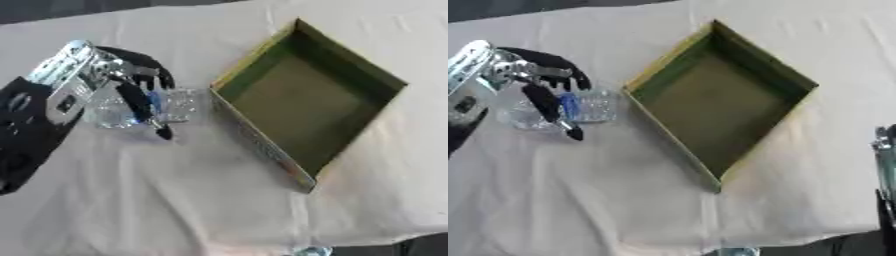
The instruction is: Pick up objects on the table and place them in the box.
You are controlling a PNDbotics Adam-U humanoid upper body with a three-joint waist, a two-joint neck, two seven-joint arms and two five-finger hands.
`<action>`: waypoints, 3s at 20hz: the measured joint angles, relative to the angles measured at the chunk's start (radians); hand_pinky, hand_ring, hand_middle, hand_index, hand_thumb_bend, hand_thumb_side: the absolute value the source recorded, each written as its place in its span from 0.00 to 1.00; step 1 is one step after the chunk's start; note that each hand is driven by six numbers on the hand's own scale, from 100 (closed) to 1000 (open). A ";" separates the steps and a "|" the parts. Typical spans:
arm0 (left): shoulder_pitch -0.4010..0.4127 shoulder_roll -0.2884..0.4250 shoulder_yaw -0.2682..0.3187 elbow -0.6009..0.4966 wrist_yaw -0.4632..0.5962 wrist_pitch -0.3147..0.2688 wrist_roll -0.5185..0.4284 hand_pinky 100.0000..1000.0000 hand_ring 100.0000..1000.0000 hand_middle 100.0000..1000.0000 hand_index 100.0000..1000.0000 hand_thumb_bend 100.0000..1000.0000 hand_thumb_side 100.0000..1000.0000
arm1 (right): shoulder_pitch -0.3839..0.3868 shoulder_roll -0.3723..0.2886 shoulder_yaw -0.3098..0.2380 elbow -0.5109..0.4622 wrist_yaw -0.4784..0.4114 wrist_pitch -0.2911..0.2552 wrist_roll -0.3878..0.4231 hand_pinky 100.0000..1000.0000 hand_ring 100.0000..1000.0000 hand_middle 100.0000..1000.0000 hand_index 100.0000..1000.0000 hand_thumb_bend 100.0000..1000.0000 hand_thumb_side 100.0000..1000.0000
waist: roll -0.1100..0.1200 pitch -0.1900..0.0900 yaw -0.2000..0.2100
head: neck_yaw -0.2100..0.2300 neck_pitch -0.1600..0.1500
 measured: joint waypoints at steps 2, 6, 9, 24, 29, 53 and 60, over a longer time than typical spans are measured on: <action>0.000 0.000 0.000 0.003 -0.001 0.000 0.000 0.68 0.75 0.79 0.90 0.75 0.49 | 0.000 0.000 0.000 0.000 -0.002 0.000 0.000 0.65 0.73 0.73 0.83 0.00 1.00 | -0.001 0.000 0.000 | 0.000 0.000; 0.001 0.000 0.002 0.004 -0.001 0.000 0.000 0.68 0.75 0.79 0.90 0.75 0.48 | 0.000 0.000 0.000 0.000 -0.004 -0.001 0.000 0.65 0.73 0.73 0.83 0.00 1.00 | -0.002 0.000 -0.002 | 0.000 0.000; 0.005 -0.007 0.010 0.004 -0.003 0.000 0.000 0.68 0.75 0.79 0.90 0.75 0.48 | 0.000 0.000 0.000 0.000 -0.007 -0.001 -0.001 0.65 0.72 0.73 0.83 0.00 1.00 | -0.002 0.000 -0.006 | 0.000 0.000; 0.018 -0.027 0.025 0.016 -0.020 0.006 0.002 0.66 0.72 0.77 0.88 0.78 0.38 | -0.008 0.000 0.000 0.000 -0.017 -0.005 -0.003 0.65 0.72 0.72 0.83 0.00 1.00 | -0.003 0.005 -0.009 | 0.000 0.000; 0.021 -0.027 0.022 0.034 -0.023 -0.002 0.001 0.72 0.78 0.81 0.93 0.77 0.37 | -0.009 0.000 0.000 0.000 -0.027 -0.007 -0.002 0.65 0.72 0.72 0.82 0.00 1.00 | -0.005 0.006 -0.010 | 0.000 0.000; 0.036 -0.054 0.057 0.016 -0.256 0.106 0.319 0.00 0.06 0.12 0.24 0.06 0.00 | -0.016 -0.001 0.000 0.000 -0.048 -0.013 -0.004 0.64 0.72 0.72 0.83 0.00 1.00 | -0.018 0.022 -0.022 | 0.000 0.000; 0.029 -0.057 0.074 0.009 -0.273 0.127 0.369 0.00 0.00 0.05 0.18 0.12 0.00 | -0.016 0.000 -0.001 0.000 -0.050 -0.011 -0.006 0.64 0.72 0.72 0.83 0.00 1.00 | -0.017 0.016 -0.021 | 0.000 0.000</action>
